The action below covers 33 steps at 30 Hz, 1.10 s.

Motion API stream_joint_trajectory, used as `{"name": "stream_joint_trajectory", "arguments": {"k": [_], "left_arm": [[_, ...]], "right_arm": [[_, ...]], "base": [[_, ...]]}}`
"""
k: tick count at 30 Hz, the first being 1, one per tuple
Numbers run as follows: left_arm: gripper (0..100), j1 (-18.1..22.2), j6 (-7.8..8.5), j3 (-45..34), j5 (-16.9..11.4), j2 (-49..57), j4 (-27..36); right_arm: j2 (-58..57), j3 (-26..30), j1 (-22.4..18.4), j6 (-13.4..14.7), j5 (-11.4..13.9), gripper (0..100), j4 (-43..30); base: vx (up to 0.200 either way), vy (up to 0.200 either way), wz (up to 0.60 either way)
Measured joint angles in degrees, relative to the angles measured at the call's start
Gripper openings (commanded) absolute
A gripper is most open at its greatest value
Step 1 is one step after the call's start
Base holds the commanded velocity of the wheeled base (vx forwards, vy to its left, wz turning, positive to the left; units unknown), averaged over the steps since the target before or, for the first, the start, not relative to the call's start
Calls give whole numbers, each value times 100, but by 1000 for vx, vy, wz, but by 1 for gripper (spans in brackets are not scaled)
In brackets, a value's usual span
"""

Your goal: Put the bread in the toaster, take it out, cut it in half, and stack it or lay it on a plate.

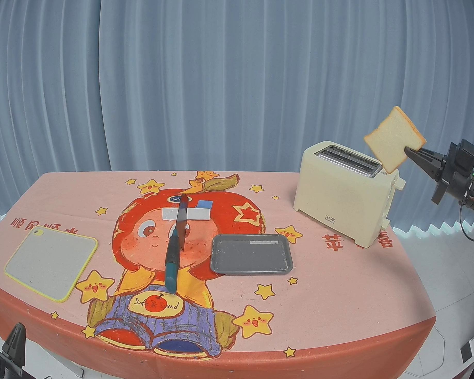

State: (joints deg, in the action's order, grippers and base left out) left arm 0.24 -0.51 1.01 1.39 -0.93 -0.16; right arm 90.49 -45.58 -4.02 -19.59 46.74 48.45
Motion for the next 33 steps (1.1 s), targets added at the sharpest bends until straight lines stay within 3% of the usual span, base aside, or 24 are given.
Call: {"name": "stream_joint_trajectory", "arguments": {"k": [19, 33], "left_arm": [[0, 0, 0, 0, 0, 0, 0], [0, 0, 0, 0, 0, 0, 0]], "right_arm": [[863, -1596, 52, 84, -34, 0, -1336], [1590, -2450, 0, 82, -54, 0, -1399]], "base": [[0, 0, 0], [0, 0, 0]]}}
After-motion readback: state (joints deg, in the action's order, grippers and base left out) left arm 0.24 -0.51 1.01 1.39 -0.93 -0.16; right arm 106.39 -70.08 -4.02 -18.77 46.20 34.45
